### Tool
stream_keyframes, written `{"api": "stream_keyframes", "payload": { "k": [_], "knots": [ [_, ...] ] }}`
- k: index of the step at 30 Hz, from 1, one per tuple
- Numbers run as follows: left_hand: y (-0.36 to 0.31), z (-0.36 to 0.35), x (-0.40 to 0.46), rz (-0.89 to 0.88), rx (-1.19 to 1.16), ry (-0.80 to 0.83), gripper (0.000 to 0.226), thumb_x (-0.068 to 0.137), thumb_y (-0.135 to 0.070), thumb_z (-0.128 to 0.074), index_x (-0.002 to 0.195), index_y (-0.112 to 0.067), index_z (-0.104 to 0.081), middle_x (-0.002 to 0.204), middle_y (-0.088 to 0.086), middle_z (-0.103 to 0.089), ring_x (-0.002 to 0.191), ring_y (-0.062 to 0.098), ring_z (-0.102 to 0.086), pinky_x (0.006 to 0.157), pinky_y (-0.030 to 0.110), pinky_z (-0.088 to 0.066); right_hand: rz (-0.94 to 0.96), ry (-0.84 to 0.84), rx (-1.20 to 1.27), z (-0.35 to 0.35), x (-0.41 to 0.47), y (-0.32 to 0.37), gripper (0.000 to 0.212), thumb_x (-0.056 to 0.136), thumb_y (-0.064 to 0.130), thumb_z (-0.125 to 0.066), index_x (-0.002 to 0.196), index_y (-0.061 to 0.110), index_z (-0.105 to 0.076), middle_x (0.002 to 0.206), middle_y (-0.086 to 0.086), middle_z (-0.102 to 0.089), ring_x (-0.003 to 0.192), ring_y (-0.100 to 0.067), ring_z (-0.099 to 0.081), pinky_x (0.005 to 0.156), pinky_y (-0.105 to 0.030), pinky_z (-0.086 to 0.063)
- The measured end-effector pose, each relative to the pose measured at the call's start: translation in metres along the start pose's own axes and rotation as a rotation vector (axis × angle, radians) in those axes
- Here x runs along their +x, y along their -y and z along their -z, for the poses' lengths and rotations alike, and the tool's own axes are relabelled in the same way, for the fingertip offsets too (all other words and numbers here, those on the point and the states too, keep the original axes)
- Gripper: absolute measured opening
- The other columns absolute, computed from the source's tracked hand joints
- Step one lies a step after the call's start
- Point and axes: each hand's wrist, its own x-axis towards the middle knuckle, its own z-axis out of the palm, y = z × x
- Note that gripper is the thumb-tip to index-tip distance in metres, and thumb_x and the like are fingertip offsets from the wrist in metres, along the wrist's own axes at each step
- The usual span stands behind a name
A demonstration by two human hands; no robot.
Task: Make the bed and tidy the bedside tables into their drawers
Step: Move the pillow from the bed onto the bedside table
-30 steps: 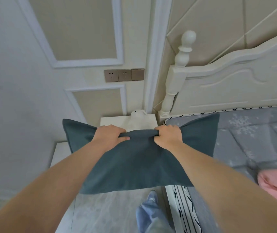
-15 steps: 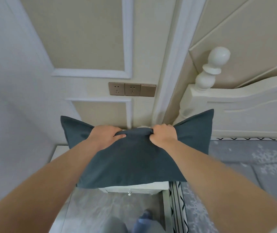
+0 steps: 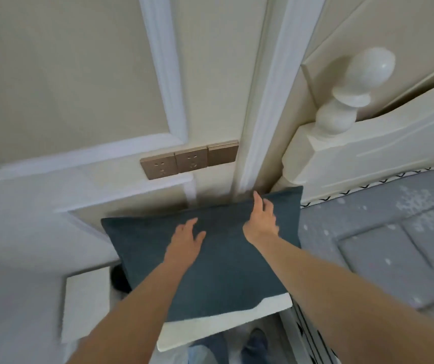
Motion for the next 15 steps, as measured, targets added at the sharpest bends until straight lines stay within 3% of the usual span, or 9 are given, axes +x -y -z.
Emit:
{"api": "stream_keyframes", "payload": {
  "k": [1, 3, 5, 7, 9, 12, 15],
  "knots": [
    [0.005, -0.02, 0.012, 0.007, -0.138, 0.191, 0.056, 0.098, -0.038, -0.049, 0.149, -0.022, -0.031, 0.151, 0.011, -0.034, 0.142, 0.026, -0.029, 0.113, 0.035, -0.025, -0.117, 0.164, 0.133, -0.014, 0.013, -0.005, 0.088, 0.095, 0.009, -0.05, 0.153, 0.033, 0.011, 0.16, -0.008, -0.014, 0.111, -0.027, -0.05, 0.08, -0.032, -0.045],
    [0.015, -0.047, 0.027, 0.044, -0.285, 0.428, 0.062, 0.099, -0.039, -0.048, 0.153, -0.026, -0.023, 0.162, 0.007, -0.011, 0.149, 0.02, -0.011, 0.117, 0.031, -0.014, -0.195, 0.385, 0.241, -0.032, 0.031, -0.016, 0.085, 0.098, 0.017, -0.045, 0.145, 0.036, 0.024, 0.157, -0.013, -0.024, 0.084, -0.022, -0.045, 0.069, -0.026, -0.037],
    [0.024, -0.07, 0.041, 0.061, -0.287, 0.575, 0.067, 0.097, -0.046, -0.048, 0.154, -0.031, -0.016, 0.163, 0.002, 0.002, 0.15, 0.018, -0.006, 0.118, 0.031, -0.012, -0.236, 0.463, 0.283, -0.043, 0.039, -0.024, 0.077, 0.1, 0.017, -0.043, 0.152, 0.035, 0.012, 0.157, -0.012, -0.027, 0.091, -0.022, -0.05, 0.073, -0.03, -0.042],
    [0.033, -0.08, 0.048, 0.05, -0.198, 0.6, 0.069, 0.096, -0.051, -0.047, 0.154, -0.032, -0.015, 0.162, -0.002, 0.004, 0.15, 0.019, -0.007, 0.12, 0.034, -0.012, -0.237, 0.443, 0.34, -0.051, 0.039, -0.031, 0.073, 0.099, 0.013, -0.042, 0.155, 0.033, 0.0, 0.161, -0.005, -0.018, 0.119, -0.027, -0.05, 0.089, -0.032, -0.046],
    [0.036, -0.083, 0.056, 0.028, -0.106, 0.595, 0.069, 0.095, -0.055, -0.045, 0.153, -0.033, -0.015, 0.163, -0.001, 0.003, 0.149, 0.023, -0.009, 0.121, 0.039, -0.012, -0.253, 0.411, 0.402, -0.06, 0.037, -0.037, 0.07, 0.098, 0.01, -0.041, 0.156, 0.032, -0.007, 0.162, -0.001, -0.017, 0.133, -0.028, -0.041, 0.098, -0.032, -0.042],
    [0.024, -0.071, 0.061, 0.035, -0.079, 0.64, 0.067, 0.097, -0.051, -0.044, 0.154, -0.029, -0.018, 0.163, 0.003, -0.005, 0.149, 0.023, -0.014, 0.12, 0.035, -0.015, -0.298, 0.328, 0.52, -0.065, 0.033, -0.048, 0.066, 0.097, 0.006, -0.045, 0.154, 0.029, -0.02, 0.158, -0.002, -0.029, 0.129, -0.029, -0.047, 0.1, -0.036, -0.046],
    [-0.003, -0.052, 0.068, -0.001, 0.011, 0.672, 0.063, 0.098, -0.045, -0.046, 0.152, -0.02, -0.026, 0.157, 0.004, -0.029, 0.141, 0.023, -0.032, 0.111, 0.027, -0.027, -0.31, 0.213, 0.61, -0.05, 0.025, -0.056, 0.063, 0.094, 0.008, -0.054, 0.15, 0.026, -0.032, 0.152, -0.004, -0.039, 0.124, -0.026, -0.052, 0.094, -0.036, -0.051]
  ]
}}
